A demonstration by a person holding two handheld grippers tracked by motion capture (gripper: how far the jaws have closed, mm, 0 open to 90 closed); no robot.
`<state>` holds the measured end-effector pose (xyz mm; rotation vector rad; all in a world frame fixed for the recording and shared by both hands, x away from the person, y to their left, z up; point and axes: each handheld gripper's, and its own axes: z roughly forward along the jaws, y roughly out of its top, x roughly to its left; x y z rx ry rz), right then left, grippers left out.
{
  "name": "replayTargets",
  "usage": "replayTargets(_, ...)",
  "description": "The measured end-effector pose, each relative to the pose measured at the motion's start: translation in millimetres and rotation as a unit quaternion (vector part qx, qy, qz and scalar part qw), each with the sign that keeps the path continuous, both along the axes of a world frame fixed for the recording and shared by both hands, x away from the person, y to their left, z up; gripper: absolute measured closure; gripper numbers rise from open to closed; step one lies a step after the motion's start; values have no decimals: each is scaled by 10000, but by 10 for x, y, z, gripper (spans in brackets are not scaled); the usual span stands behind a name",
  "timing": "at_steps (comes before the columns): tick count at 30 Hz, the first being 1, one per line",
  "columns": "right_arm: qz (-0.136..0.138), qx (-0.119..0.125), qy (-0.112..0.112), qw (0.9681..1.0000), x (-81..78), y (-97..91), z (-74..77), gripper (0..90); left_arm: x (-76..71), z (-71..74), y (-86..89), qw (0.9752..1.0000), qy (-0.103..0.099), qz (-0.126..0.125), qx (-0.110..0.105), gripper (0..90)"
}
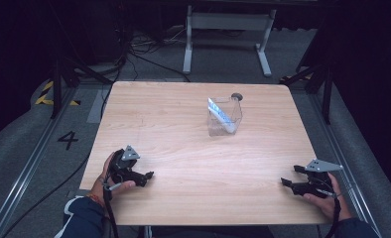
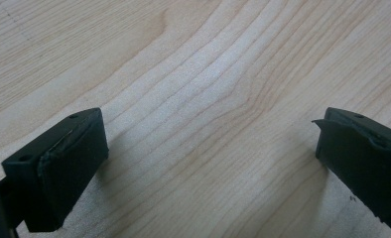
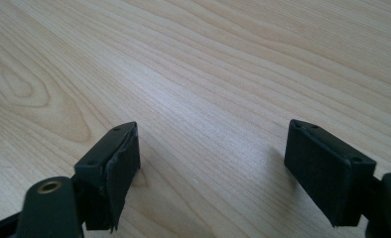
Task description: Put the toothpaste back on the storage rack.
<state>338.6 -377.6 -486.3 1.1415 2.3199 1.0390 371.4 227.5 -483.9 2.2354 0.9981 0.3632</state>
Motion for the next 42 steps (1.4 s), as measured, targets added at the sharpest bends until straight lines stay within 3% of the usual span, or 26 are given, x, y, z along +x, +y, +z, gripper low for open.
replayTargets(42,35,-1,24,10000,12,8,-3,190,1,1,0,10000,4,-5,2,2)
